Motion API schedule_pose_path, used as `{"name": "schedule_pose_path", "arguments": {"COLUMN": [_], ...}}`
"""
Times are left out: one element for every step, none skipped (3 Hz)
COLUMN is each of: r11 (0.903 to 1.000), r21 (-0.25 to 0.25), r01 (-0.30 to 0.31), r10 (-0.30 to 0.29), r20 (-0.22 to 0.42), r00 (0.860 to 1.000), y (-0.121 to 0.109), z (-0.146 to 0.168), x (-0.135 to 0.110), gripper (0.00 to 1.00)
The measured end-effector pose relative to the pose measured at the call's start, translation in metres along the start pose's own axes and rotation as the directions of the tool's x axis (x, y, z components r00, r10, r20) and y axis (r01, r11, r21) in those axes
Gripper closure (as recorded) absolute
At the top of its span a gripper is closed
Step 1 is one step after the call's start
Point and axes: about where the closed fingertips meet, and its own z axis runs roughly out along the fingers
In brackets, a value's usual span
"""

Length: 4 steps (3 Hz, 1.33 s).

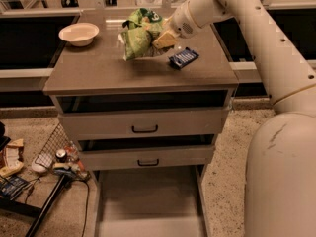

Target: Pick green jalapeno chip bag from bottom drawer and place on counter

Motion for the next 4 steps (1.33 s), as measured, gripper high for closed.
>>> {"name": "schedule_pose_path", "arguments": {"r11": [1.0000,1.0000,0.9957,0.9543], "r21": [-0.005,-0.009,0.082,0.271], "r01": [0.000,0.000,-0.045,-0.126], "r10": [0.000,0.000,0.046,0.132], "r20": [0.000,0.000,-0.007,-0.006], "r00": [1.000,1.000,0.999,0.991], "y": [0.001,0.002,-0.013,-0.027], "z": [0.004,0.006,-0.035,-0.123], "x": [0.000,0.000,0.011,0.030], "gripper": [0.08,0.00,0.00,0.00]}}
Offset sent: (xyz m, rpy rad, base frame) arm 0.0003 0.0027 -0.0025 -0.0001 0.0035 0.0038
